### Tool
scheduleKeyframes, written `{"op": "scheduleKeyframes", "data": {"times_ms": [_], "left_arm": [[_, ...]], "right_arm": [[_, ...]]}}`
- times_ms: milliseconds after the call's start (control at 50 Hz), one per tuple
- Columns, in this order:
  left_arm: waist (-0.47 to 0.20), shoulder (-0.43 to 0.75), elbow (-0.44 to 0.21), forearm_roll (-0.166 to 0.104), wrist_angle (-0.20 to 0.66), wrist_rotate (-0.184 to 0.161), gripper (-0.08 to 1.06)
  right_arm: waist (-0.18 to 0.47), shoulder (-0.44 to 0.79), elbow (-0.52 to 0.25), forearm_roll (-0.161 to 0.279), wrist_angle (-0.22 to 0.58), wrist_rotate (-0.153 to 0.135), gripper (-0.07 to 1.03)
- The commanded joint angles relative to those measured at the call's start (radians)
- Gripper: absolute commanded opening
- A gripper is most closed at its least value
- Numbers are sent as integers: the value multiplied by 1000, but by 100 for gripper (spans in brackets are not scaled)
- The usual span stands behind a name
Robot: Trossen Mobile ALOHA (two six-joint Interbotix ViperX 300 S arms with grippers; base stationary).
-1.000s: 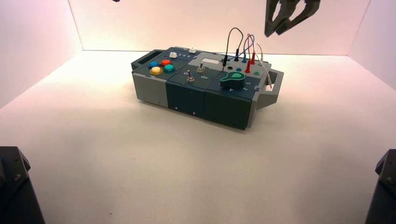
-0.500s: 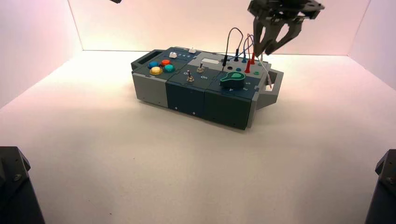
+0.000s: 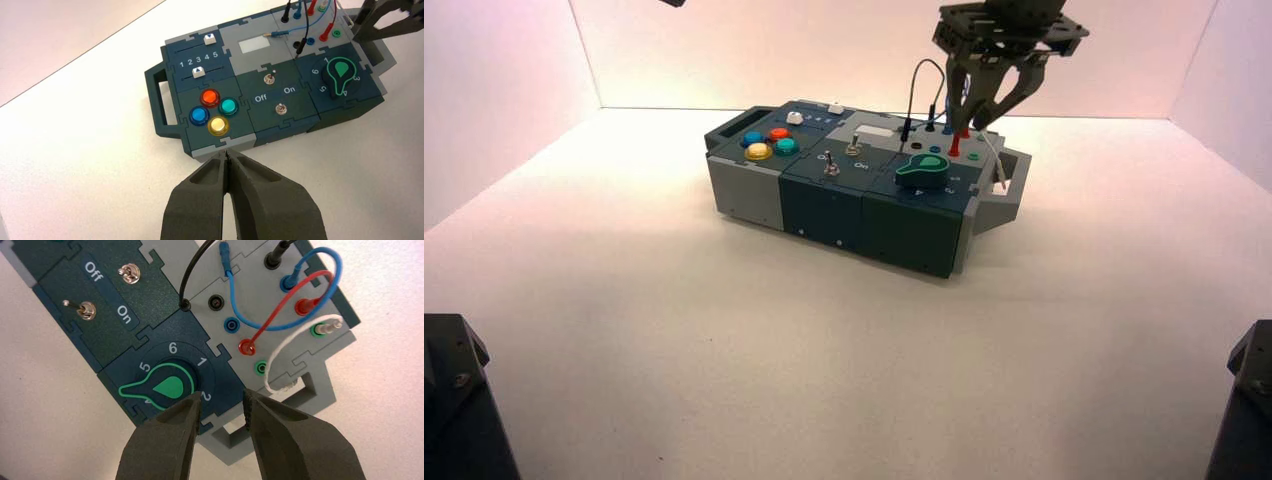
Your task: Pull the red wire.
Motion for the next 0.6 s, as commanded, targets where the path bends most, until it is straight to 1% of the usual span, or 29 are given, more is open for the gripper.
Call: {"op": "scheduleKeyframes", "data": {"times_ms": [20, 240, 600], "left_arm": [[-5, -5, -35, -2, -8, 0, -3], [-5, -5, -37, -2, -8, 0, -3], [-5, -6, -35, 2, -8, 0, -3]], "right_arm": [[6, 9, -40, 3, -5, -3, 46], [3, 41, -67, -8, -14, -5, 46], [-3, 81, -94, -60, -15, -5, 46]]}}
